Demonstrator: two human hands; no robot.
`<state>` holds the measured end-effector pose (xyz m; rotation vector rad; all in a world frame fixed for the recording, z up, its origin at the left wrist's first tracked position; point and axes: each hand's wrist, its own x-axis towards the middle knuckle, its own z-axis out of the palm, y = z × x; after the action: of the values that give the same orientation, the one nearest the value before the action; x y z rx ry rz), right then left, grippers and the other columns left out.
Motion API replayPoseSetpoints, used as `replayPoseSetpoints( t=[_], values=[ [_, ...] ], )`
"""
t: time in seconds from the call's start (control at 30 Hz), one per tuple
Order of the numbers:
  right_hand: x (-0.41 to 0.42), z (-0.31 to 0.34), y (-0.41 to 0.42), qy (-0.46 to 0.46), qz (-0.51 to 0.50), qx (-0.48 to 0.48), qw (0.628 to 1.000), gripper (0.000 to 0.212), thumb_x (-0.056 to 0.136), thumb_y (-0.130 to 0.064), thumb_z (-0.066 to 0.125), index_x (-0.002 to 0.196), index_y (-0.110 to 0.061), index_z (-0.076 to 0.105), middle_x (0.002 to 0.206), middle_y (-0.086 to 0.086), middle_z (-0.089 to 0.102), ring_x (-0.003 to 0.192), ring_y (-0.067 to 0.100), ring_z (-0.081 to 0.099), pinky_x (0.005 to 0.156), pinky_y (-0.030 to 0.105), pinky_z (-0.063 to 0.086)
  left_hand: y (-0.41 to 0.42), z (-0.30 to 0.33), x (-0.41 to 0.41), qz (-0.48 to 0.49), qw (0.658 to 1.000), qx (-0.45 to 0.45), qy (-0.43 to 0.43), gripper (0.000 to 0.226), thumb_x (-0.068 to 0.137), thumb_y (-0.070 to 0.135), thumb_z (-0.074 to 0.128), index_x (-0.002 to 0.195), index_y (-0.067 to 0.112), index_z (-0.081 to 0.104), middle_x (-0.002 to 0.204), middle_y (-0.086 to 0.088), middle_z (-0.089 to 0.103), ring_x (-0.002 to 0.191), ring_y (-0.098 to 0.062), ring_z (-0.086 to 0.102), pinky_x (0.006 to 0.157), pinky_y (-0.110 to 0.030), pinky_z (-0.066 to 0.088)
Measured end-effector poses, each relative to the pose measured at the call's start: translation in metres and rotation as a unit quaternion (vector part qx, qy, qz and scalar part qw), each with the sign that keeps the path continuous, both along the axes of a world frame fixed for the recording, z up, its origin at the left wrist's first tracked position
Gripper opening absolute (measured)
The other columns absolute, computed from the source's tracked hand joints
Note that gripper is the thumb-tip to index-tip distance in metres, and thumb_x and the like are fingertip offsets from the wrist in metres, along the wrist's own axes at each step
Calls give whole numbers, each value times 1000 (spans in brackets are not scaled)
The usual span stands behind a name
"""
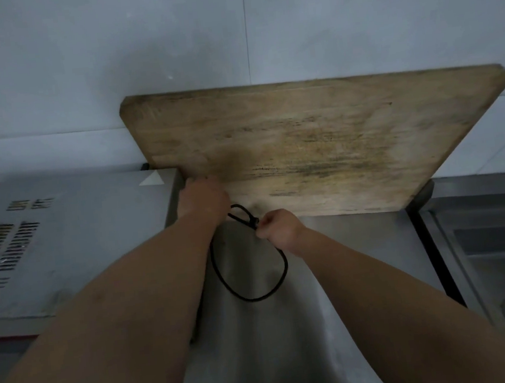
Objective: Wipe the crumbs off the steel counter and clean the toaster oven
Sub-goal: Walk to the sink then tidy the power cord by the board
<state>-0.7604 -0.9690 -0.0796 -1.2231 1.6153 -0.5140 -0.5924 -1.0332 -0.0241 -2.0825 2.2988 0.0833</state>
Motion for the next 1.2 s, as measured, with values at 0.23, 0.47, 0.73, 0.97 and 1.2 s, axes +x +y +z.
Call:
replayPoseSetpoints(
  t=[0.23,0.47,0.73,0.97,1.2],
  values=[
    [-7,1,-3,-19,5,-17,1000,4,76,-10,71,76,-12,67,72,3,61,66,15,56,59,24,43,10,-22,-42,-15,994,96,-44,39,91,28,47,127,14,54,132,-10,55,126,-31,45,101,-46,35],
    [-12,-2,-1,-39,11,-26,999,16,77,-7,68,68,-19,62,66,-2,59,62,11,52,56,21,39,-14,-21,-50,5,991,135,-21,32,89,22,60,120,12,62,127,-10,62,117,-29,59,92,-40,50],
    [-14,-4,0,-15,18,-40,999,6,79,-9,69,79,-14,65,70,-2,59,61,8,53,51,18,40,-23,-23,-52,-58,982,141,-111,37,96,20,47,129,4,56,134,-14,56,123,-30,54,96,-37,45],
    [-13,-18,2,23,-4,-47,999,8,79,-15,68,87,-14,66,75,-2,62,65,9,55,54,19,41,-32,5,-38,24,996,26,82,30,100,13,38,126,2,50,127,-21,56,114,-37,55,91,-43,47],
    [-24,-29,-4,128,-61,-27,990,10,84,-17,59,94,-18,60,93,1,64,88,20,57,71,23,40,-4,15,-4,10,970,-94,222,27,100,9,37,124,3,48,116,-19,60,98,-36,58,76,-37,41]
  ],
)
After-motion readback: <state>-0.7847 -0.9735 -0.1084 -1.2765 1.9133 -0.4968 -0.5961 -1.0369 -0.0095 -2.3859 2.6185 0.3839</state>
